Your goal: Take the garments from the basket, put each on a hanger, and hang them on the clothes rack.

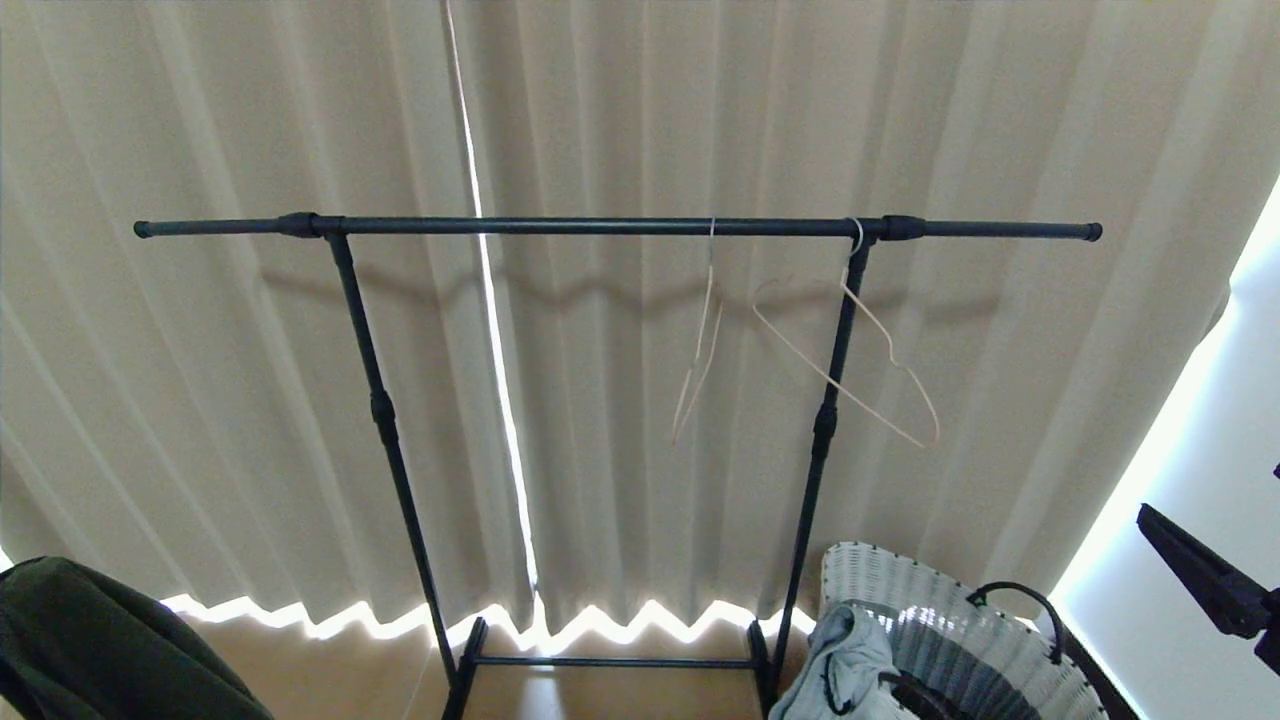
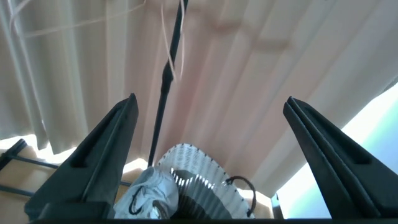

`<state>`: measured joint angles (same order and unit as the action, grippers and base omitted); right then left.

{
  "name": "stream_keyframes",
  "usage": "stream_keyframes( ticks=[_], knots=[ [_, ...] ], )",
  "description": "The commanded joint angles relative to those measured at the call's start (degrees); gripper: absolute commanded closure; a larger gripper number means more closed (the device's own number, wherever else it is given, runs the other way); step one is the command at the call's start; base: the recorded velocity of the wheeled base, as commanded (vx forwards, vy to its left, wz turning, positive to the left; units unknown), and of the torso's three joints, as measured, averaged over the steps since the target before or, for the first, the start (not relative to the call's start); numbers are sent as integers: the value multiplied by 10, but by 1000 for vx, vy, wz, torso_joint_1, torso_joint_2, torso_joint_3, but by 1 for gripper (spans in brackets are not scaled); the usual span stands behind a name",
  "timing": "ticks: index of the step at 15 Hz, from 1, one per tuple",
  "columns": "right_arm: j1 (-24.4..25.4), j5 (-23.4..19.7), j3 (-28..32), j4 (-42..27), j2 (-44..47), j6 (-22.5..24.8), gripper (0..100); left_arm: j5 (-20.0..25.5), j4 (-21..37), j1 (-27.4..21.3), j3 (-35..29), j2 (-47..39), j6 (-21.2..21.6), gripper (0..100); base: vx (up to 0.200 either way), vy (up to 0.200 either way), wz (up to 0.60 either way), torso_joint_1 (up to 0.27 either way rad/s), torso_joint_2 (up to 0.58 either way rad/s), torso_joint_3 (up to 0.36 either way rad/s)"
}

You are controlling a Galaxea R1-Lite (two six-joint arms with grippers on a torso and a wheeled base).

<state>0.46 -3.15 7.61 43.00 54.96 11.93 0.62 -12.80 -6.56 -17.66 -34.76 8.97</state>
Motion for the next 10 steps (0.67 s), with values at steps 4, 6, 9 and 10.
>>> stream_keyframes(
  ticks=[4, 6, 9, 10],
  knots=[
    [2, -16, -6, -3, 2, 1, 0, 0, 2, 1, 8, -2, 0, 100, 150, 0, 0, 56, -121, -63],
    [2, -34, -7, -4, 3, 1, 0, 0, 1, 1, 9, -3, 0, 100, 200, 0, 0, 12, -15, -5],
    [2, -56, -7, -4, 3, 1, 0, 0, 1, 1, 9, -3, 0, 100, 200, 0, 0, 9, 4, -4],
    [2, -56, -7, -4, 3, 1, 0, 0, 2, 1, 9, -3, 0, 100, 200, 0, 0, -2, 2, -2]
  ],
)
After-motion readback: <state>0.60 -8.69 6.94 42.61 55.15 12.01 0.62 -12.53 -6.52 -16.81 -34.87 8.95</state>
